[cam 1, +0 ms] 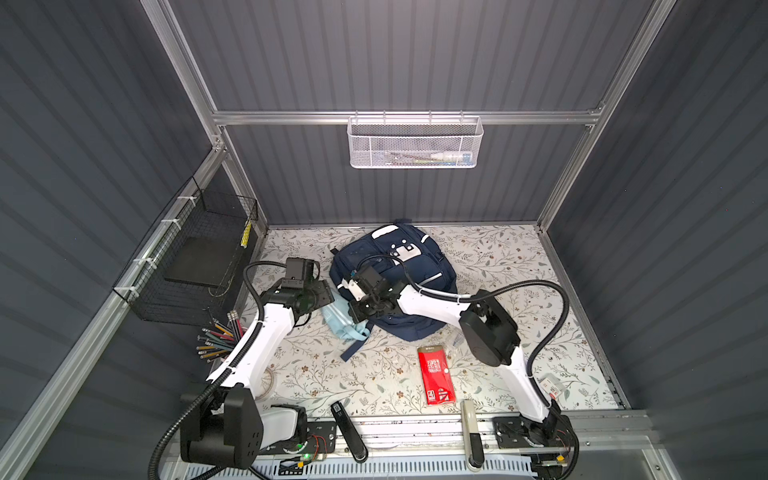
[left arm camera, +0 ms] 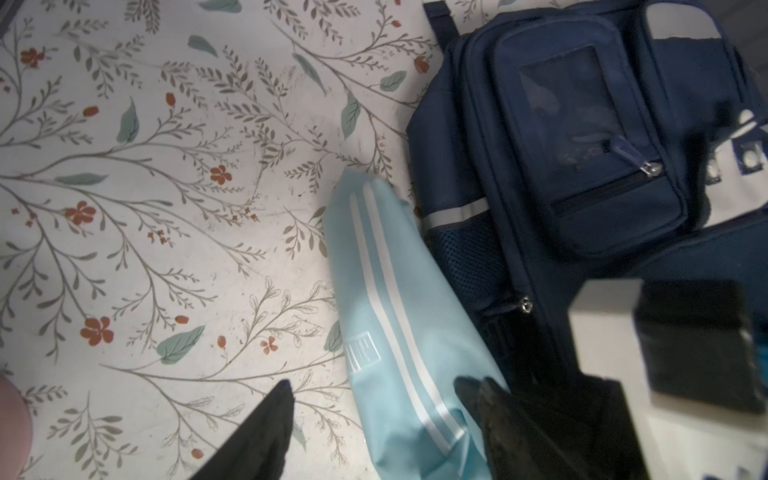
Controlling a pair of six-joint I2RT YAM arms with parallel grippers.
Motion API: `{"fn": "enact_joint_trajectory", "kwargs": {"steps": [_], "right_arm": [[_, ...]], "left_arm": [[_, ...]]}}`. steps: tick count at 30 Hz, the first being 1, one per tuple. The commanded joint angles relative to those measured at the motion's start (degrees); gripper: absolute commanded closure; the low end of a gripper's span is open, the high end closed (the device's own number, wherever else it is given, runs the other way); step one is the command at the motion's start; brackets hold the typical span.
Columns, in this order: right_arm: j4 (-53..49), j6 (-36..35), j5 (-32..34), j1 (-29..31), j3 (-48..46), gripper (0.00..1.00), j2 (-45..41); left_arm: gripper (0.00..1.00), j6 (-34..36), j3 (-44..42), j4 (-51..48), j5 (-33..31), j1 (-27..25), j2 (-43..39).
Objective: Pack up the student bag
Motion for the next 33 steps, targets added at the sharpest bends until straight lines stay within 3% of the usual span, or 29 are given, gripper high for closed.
{"fn": "enact_joint_trajectory", "kwargs": {"steps": [1,3,7,10,14,17,20,23,27,29,30,31,32,33], "right_arm": [[3.6,1.5,0.7,-0.2,-6.1,1.0,-14.0],[2.5,2.5,2.7,-1.4,-11.3,1.0,-20.9],[2.4,4.9,7.4,-4.0,-25.0,1.0,-37.3],[-1.1,7.0,13.5,-7.9,-33.4,1.0,-48.7],[-4.3,8.8,16.2,-17.5,-43.7,1.0,-63.0],[-4.9,8.6,13.4,-26.6,-49.5,1.0,-71.0],[-8.7,6.7,12.8,-32.2,-51.0,1.0,-75.0],[-8.9,6.3,10.4,-35.7,-52.2,1.0,-77.3],[-7.5,6.6,7.2,-36.9,-53.3,1.0,-77.1],[-5.8,7.0,4.9,-36.8,-54.1,1.0,-76.3],[-4.1,7.8,3.4,-36.8,-54.7,1.0,-75.7],[-1.8,9.2,1.4,-36.8,-55.7,1.0,-75.1],[0.4,10.8,-0.8,-36.8,-56.6,1.0,-74.6],[3.5,12.7,-3.4,-36.8,-57.5,1.0,-73.7]], "left_arm": [[0.29,5.8,3.6,2.2,3.1,-1.1,-0.4],[0.29,8.1,6.3,1.8,0.6,-4.6,0.4],[0.26,15.5,13.6,0.4,-4.5,-18.2,5.8],[0.26,18.3,16.1,3.0,-4.9,-23.4,10.3],[0.25,26.5,20.5,4.1,-5.5,-30.4,18.3],[0.22,34.3,24.2,2.6,-13.1,-37.2,26.3],[0.2,33.8,30.9,-1.8,-14.2,-38.3,33.2],[0.18,34.2,31.9,-0.3,-14.3,-39.1,36.5],[0.18,33.5,34.6,-1.3,-20.6,-39.2,41.7],[0.31,33.2,35.3,-1.0,-23.1,-39.2,43.4],[0.52,32.7,36.0,-1.4,-23.7,-39.2,44.1],[0.87,31.9,37.0,-2.2,-23.7,-39.2,44.1],[1.0,30.9,37.6,-2.7,-23.4,-39.2,43.6],[1.0,30.0,38.2,-2.9,-22.9,-39.0,42.4]]}}
